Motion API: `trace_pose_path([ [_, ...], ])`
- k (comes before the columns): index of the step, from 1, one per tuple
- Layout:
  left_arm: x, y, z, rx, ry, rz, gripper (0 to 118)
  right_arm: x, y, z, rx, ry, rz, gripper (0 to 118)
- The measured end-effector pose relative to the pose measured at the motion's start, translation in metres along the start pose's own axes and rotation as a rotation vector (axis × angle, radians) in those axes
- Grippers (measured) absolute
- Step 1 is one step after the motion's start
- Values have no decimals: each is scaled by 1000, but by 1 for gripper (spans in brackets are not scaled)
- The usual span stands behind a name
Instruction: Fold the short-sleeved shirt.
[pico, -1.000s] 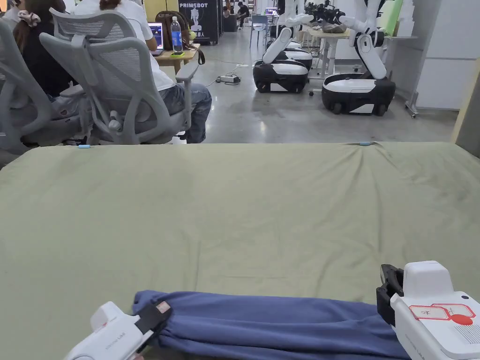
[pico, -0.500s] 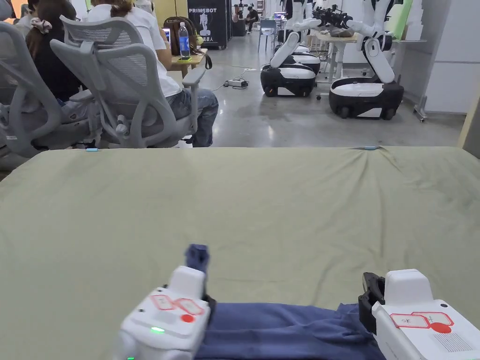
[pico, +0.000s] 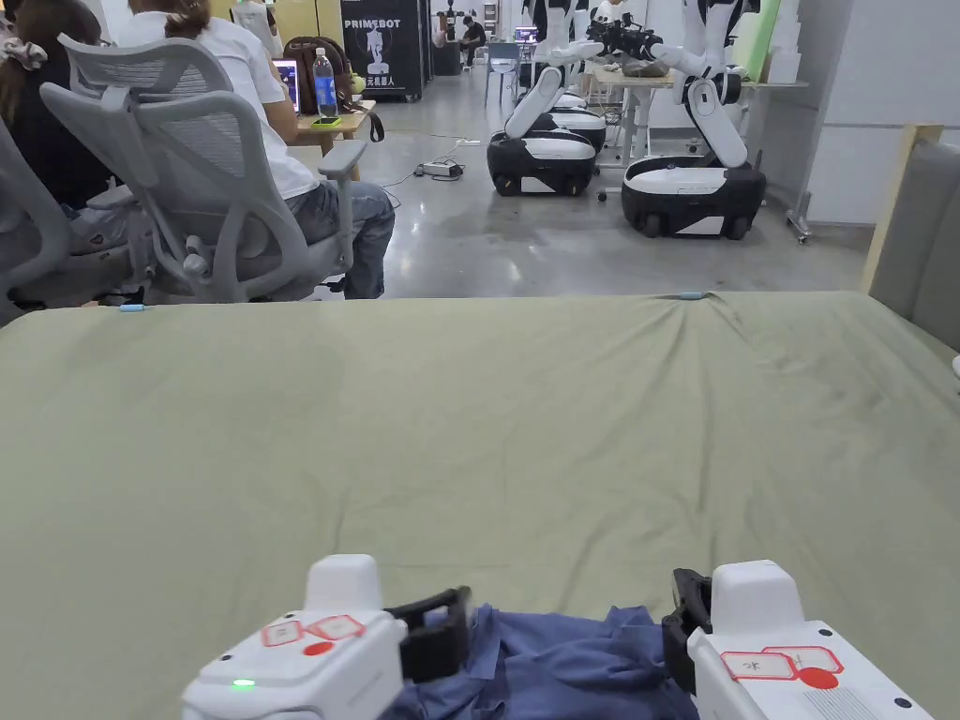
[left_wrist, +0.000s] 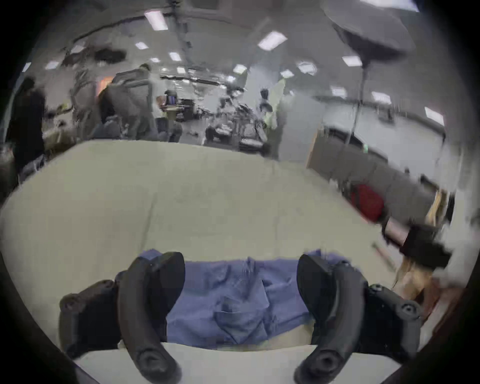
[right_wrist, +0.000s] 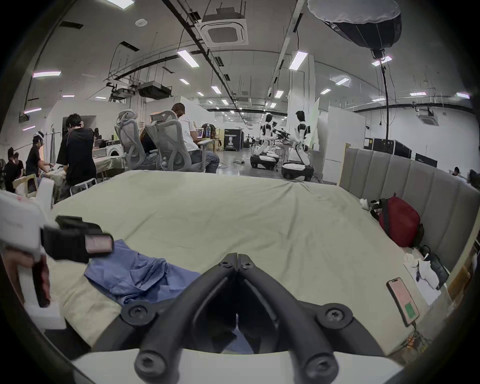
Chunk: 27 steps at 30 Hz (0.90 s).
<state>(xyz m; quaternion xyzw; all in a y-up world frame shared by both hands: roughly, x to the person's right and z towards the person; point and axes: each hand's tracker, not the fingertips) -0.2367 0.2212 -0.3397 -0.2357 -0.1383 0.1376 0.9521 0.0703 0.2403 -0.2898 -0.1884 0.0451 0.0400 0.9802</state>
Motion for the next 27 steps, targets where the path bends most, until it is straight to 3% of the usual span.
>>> trace_pose_path([
  [2,-20,2,-10,-59,34,77,75,-1,-1,-1,-1,11,-2,0],
  [3,-28,-2,-19,-93,53,90,48,-2,-1,-2,-3,19,-8,0],
  [4,-36,-7,-25,-116,54,107,1,-2,-1,-3,-4,23,-13,0],
  [8,-40,-30,-51,-210,-16,236,0,-2,-1,-4,-6,31,-14,0],
  [16,23,-66,-94,-363,-110,141,0,3,-2,-2,-17,19,-3,0],
  [19,34,-63,-92,-342,-106,121,0,5,0,0,-13,11,-3,0],
  [23,3,-45,-74,-291,-13,113,0,0,3,-1,-13,15,11,0],
  [27,-10,-10,-20,-119,-71,88,0,-10,5,-8,-12,44,8,0],
])
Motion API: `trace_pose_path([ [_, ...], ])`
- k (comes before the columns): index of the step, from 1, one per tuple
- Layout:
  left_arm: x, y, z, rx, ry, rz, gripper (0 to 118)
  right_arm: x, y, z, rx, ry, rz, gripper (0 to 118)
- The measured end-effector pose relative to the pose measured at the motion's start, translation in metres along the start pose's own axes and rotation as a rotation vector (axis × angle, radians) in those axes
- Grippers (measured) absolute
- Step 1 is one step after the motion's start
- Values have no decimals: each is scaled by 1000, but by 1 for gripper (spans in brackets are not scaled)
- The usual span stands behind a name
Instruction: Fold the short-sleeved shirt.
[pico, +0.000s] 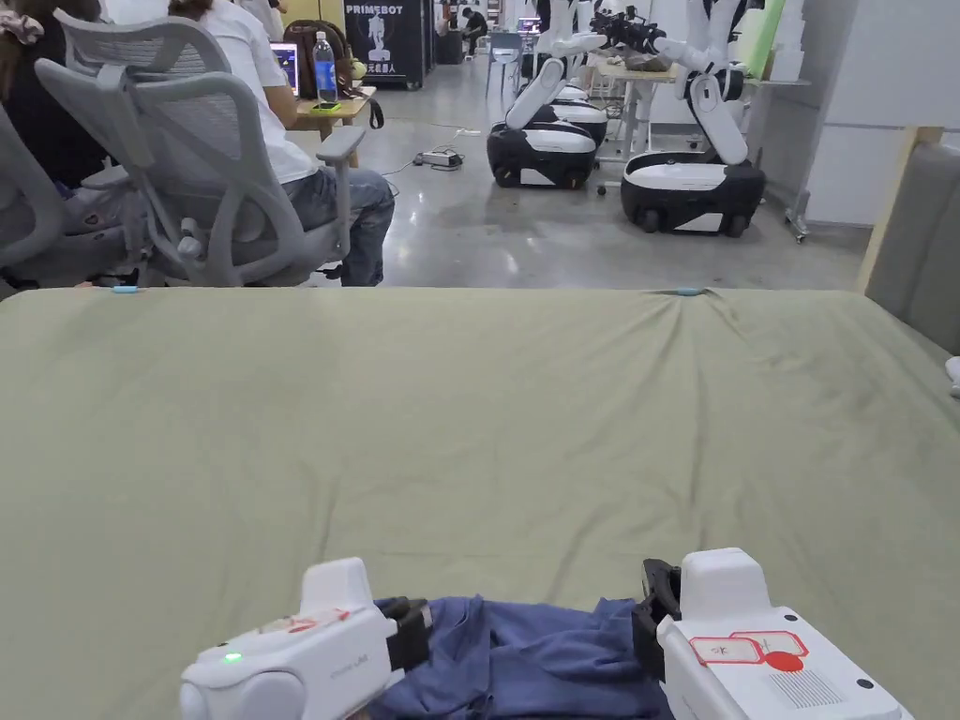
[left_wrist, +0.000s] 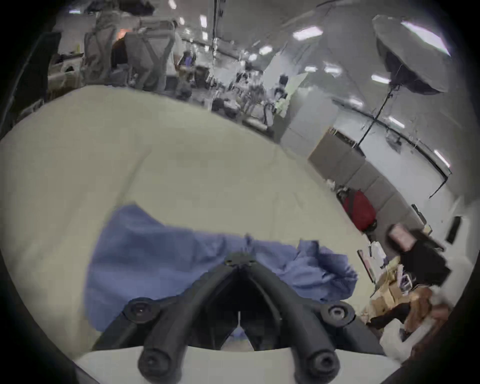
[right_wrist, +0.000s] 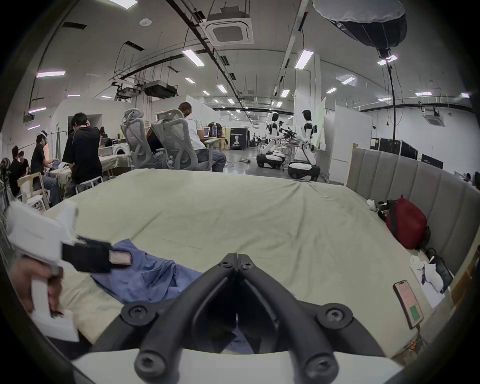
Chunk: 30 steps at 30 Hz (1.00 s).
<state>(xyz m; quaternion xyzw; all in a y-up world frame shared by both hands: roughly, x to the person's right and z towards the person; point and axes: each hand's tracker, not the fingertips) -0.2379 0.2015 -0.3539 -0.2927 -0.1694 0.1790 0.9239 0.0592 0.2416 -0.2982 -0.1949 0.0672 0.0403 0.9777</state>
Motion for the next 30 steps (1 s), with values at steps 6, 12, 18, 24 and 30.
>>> trace_pose_path([
  [6,-96,5,38,100,179,260,80,-13,-2,-3,-3,27,8,0],
  [12,-158,-30,11,-53,-28,659,104,-16,-4,-9,-14,32,7,0],
  [18,-136,-41,-34,-55,-318,715,113,-12,-3,-10,-19,15,1,0],
  [24,-138,-32,-26,-16,-115,650,16,-6,-5,-9,-30,-9,-4,0],
  [30,-174,7,54,182,165,486,14,-8,-5,-8,-31,-11,4,0],
])
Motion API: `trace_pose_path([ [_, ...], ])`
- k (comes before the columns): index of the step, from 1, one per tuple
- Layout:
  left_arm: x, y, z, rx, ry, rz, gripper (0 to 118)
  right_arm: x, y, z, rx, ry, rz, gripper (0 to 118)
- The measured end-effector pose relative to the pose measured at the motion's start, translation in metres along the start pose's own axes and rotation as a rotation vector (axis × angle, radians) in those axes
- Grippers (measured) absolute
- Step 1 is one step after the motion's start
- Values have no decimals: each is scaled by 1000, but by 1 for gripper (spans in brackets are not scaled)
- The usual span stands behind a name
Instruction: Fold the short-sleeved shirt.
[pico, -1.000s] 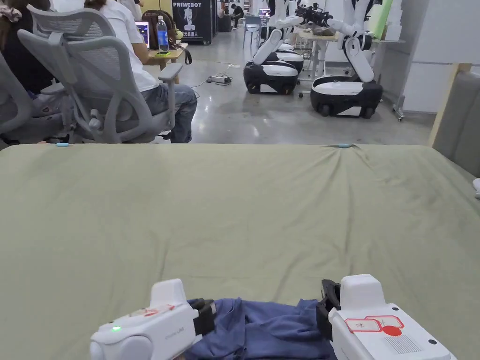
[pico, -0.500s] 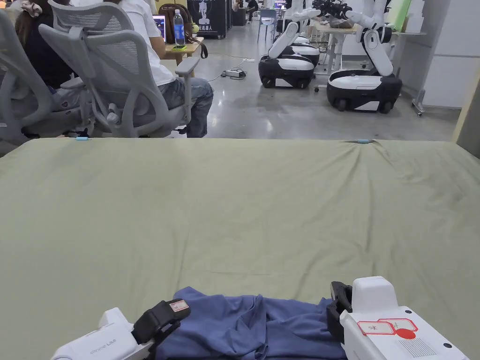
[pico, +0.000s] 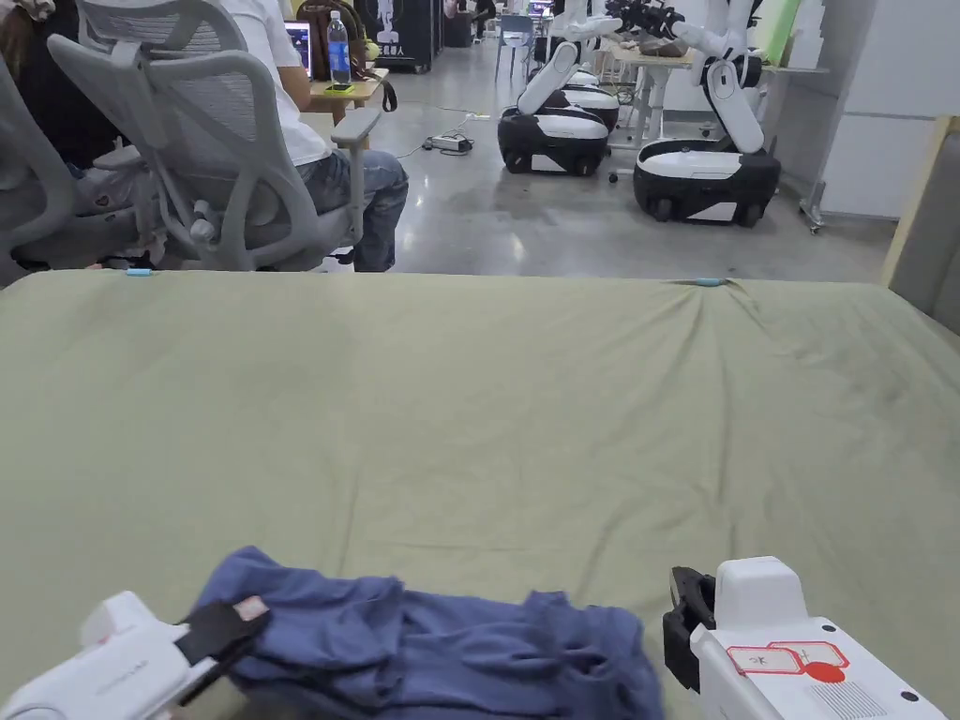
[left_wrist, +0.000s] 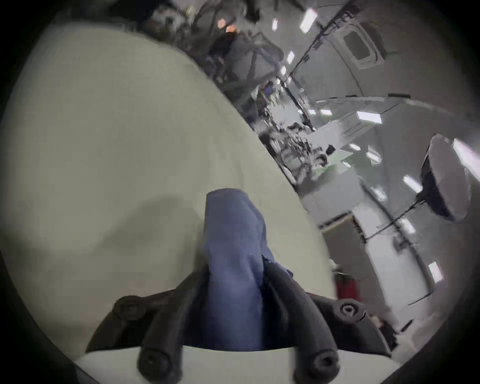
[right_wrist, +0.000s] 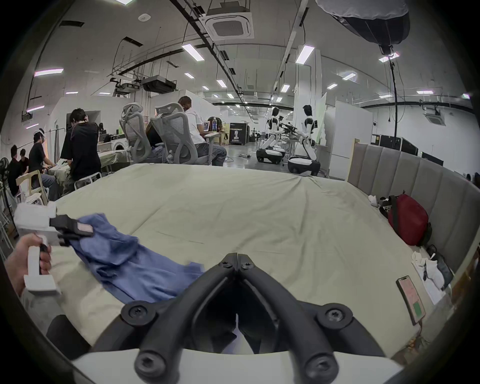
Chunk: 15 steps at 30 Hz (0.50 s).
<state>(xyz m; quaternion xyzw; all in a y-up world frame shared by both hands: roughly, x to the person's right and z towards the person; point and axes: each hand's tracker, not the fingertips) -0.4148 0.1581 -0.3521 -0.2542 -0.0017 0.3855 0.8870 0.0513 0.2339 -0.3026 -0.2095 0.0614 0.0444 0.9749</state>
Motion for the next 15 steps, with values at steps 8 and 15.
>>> trace_pose_path([
  [8,111,-25,16,46,13,-536,13,1,-1,5,9,8,-2,0],
  [15,225,-176,-48,-95,-4,-1115,12,22,-9,21,12,-25,-16,0],
])
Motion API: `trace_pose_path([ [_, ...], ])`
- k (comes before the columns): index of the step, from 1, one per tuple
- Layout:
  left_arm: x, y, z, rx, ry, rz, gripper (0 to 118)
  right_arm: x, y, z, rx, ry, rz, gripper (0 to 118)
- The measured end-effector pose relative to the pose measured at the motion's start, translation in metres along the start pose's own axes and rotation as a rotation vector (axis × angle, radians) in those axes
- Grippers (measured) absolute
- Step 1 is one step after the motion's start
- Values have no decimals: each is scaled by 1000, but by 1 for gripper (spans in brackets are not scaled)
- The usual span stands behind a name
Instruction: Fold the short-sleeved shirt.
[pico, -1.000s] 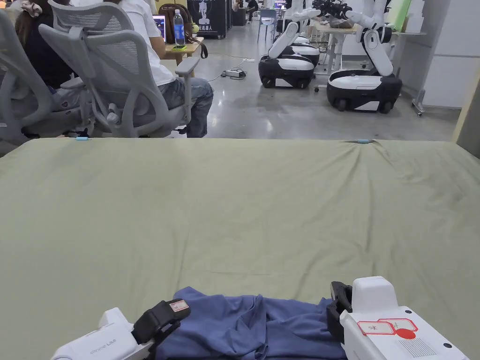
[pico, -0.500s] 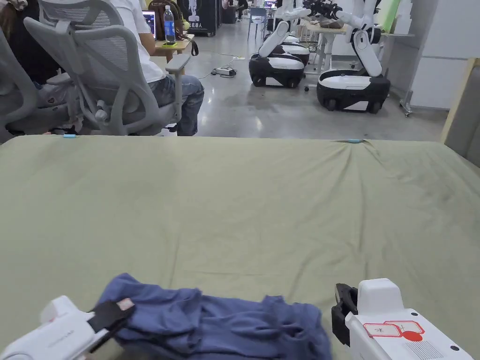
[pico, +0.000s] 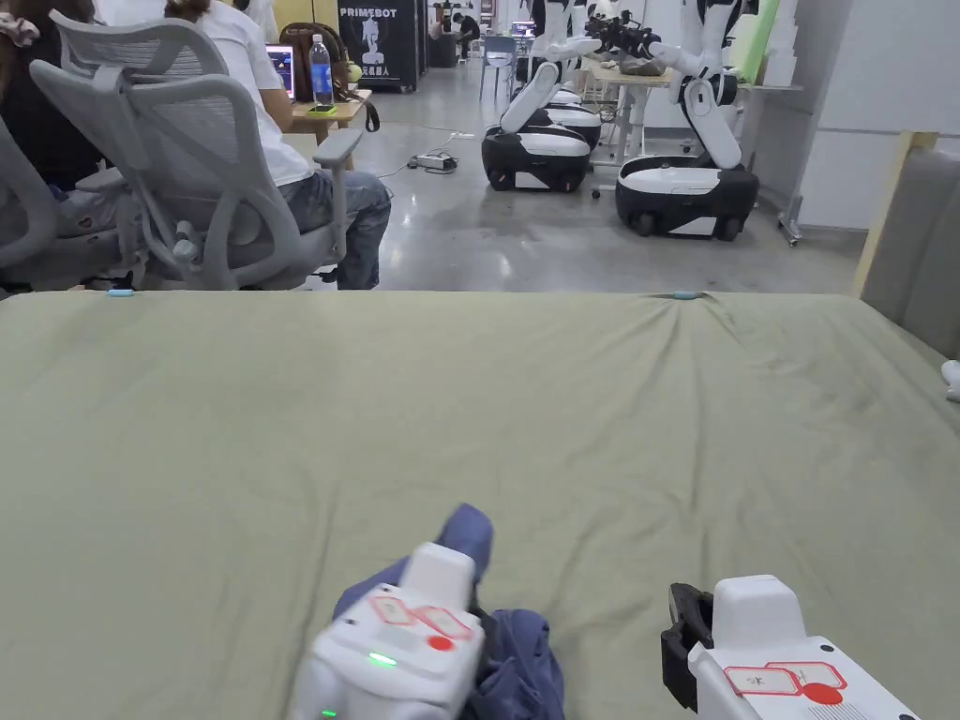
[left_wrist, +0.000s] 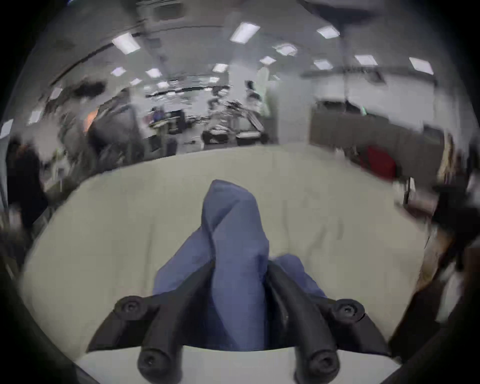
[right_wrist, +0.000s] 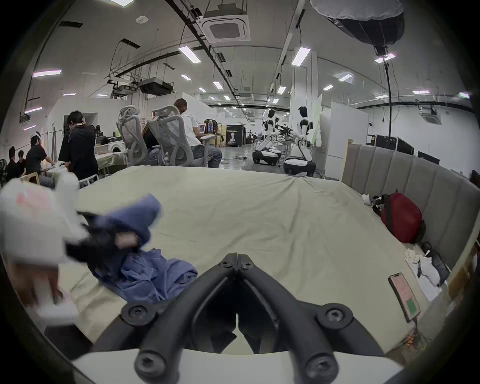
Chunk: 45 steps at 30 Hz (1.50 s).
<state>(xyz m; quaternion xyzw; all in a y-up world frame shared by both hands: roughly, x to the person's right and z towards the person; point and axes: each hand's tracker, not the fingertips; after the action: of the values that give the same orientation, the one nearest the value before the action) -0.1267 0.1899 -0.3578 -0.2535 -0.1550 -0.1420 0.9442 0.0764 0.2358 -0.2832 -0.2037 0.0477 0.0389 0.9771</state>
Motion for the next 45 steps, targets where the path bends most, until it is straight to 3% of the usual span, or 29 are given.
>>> trace_pose_path([
  [2,32,-11,-18,-54,65,-166,12,6,-2,4,0,-17,1,0],
  [4,30,-19,-26,-52,51,-109,13,11,-2,6,-7,-25,12,0],
  [5,21,-17,-22,-47,3,-35,24,12,-1,6,-8,-25,14,0],
  [6,10,-12,-15,-29,-52,42,47,14,0,7,-13,-19,9,0],
  [7,-2,-5,-6,-17,-102,111,83,15,0,6,-18,-5,0,0],
  [8,-14,3,5,27,-152,203,99,14,1,5,-22,8,-6,0],
  [9,-28,10,17,81,-195,299,100,12,2,3,-21,9,-4,0],
  [12,-70,17,33,128,-219,504,99,3,6,0,-18,38,4,0],
  [14,-86,13,23,32,-208,552,90,-3,7,-3,-18,58,3,0],
  [15,-82,8,12,-11,-227,544,76,-6,7,-6,-24,73,0,0],
  [17,-76,-4,-7,-100,-268,555,30,-12,7,-12,-33,86,-3,0],
  [18,-65,-11,-17,-153,-288,563,19,-15,6,-14,-38,92,-2,0],
  [21,-35,-24,-32,-185,-371,563,0,-18,4,-16,-54,112,-5,0],
  [27,-13,-27,-45,-203,-366,538,0,-11,-4,-25,-106,152,-66,0],
  [31,-53,-18,-5,-100,-347,554,0,-25,-7,-50,-151,243,-137,0],
  [35,-116,-32,34,-10,-247,671,0,-51,-14,-92,-217,347,-218,0],
  [36,-132,-43,39,5,-227,714,9,-55,-18,-103,-239,390,-257,0],
  [38,-156,-64,41,-14,-225,801,75,-59,-28,-115,-281,422,-318,0],
  [39,-165,-77,36,-42,-232,851,101,-58,-35,-119,-315,393,-317,0],
  [40,-171,-88,33,-55,-239,900,115,-57,-41,-121,-344,346,-301,0],
  [42,-178,-108,24,-54,-355,1036,112,-48,-55,-121,-369,262,-283,0],
  [45,-162,-122,-10,-111,-544,1158,112,-35,-60,-118,-359,271,-368,0],
])
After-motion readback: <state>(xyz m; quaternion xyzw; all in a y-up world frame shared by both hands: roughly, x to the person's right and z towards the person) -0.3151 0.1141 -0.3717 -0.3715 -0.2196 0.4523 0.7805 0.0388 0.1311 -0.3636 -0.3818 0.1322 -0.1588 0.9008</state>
